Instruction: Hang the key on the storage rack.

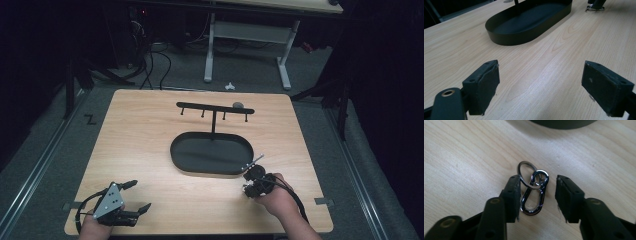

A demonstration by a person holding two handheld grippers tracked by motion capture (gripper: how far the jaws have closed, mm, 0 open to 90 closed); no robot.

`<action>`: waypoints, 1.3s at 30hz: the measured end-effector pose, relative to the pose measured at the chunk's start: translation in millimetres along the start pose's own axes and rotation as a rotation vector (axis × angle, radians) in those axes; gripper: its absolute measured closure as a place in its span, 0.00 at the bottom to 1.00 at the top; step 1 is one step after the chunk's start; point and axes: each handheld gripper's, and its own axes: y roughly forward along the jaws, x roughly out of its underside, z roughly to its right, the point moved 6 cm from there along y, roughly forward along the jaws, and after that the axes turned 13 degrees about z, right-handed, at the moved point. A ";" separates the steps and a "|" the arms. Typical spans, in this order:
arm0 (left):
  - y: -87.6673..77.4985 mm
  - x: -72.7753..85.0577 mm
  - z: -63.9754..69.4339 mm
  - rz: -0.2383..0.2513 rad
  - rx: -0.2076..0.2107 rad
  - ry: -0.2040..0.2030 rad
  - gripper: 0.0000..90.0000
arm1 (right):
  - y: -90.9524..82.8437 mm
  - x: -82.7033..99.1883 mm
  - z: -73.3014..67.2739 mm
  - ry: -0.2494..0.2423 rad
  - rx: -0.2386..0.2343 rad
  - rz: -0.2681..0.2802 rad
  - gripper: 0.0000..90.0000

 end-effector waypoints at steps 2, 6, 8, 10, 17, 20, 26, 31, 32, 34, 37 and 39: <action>0.1 0.1 0.1 -0.001 0.001 -0.001 0.17 | -1.3 -1.4 1.0 0.006 -0.006 0.005 0.69; 0.7 0.1 0.9 -0.001 0.004 -0.001 0.17 | -3.4 -3.5 3.1 0.010 -0.011 0.003 0.75; 0.9 0.4 1.1 -0.005 0.006 0.000 0.17 | -3.9 -4.7 5.0 0.010 -0.016 0.006 0.77; 1.2 0.5 1.3 -0.006 0.007 0.000 0.17 | -4.1 -5.2 5.3 0.023 -0.023 0.001 0.80; 0.0 0.5 0.2 -0.005 0.005 -0.004 0.17 | -1.1 -5.0 7.1 0.041 -0.037 -0.006 0.85; -0.1 0.5 0.0 -0.004 0.004 -0.005 0.17 | -1.2 -4.2 7.9 0.042 -0.039 0.001 0.88; 0.4 0.6 0.1 -0.005 0.004 -0.004 0.17 | -4.0 -5.1 8.9 0.052 -0.039 0.016 0.95; 0.3 0.7 -0.2 -0.005 0.003 -0.006 0.17 | -1.7 -3.5 7.5 0.054 -0.057 0.015 0.96; 0.2 0.7 -0.3 -0.005 0.003 -0.006 0.17 | -1.4 -3.3 8.0 0.053 -0.051 0.014 0.96; 0.1 0.8 -0.3 -0.005 0.003 -0.006 0.17 | -0.5 -3.1 8.0 0.063 -0.060 0.018 0.96; -0.1 0.7 -0.4 -0.003 0.002 -0.007 0.17 | -0.8 -4.0 8.3 0.066 -0.056 0.026 0.98; -0.1 0.8 -0.6 -0.004 0.002 -0.008 0.17 | -1.8 -4.8 8.3 0.064 -0.055 0.031 0.98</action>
